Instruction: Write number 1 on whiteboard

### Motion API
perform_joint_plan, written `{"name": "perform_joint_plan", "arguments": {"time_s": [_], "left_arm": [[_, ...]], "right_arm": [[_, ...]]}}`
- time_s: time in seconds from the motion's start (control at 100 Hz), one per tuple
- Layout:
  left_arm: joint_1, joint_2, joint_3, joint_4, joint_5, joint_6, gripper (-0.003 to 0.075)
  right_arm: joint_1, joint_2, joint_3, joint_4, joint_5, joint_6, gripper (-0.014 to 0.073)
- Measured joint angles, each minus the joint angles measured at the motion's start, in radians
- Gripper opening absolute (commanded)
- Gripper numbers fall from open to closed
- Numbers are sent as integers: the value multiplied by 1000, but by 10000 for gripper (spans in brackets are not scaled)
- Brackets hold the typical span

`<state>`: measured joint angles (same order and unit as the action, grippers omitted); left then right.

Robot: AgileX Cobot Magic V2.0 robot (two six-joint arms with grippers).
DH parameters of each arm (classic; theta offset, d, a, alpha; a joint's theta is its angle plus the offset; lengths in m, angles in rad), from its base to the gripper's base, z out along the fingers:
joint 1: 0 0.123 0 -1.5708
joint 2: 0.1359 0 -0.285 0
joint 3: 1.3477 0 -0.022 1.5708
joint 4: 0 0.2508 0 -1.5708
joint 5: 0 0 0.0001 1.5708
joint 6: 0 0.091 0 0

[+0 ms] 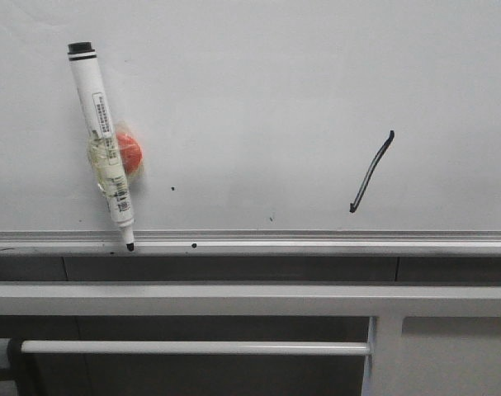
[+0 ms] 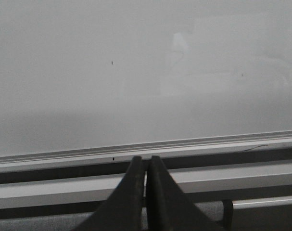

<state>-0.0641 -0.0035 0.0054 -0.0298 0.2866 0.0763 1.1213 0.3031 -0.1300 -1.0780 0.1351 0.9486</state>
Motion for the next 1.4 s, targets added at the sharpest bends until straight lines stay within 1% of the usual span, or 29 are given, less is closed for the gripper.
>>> {"name": "perform_joint_plan", "arguments": {"time_s": [0.13,0.24,1.01,1.17,1.29,1.35,1.4], "left_arm": [[0,0,0,30,35,-47,-20],[0,0,0,40,40,-61,-20],[0,0,0,46,38,-66,-20],[0,0,0,46,38,-66,-20],[0,0,0,46,38,-66,-20],[0,0,0,46,38,-66,-20],[0,0,0,44,38,-66,-20]], "right_arm": [[0,0,0,0,0,2,-64],[0,0,0,0,0,2,-64],[0,0,0,0,0,2,-64],[0,0,0,-85,20,2,-64],[0,0,18,-117,28,2,-64],[0,0,30,-115,35,2,-64],[0,0,37,-74,45,2,-64]]}}
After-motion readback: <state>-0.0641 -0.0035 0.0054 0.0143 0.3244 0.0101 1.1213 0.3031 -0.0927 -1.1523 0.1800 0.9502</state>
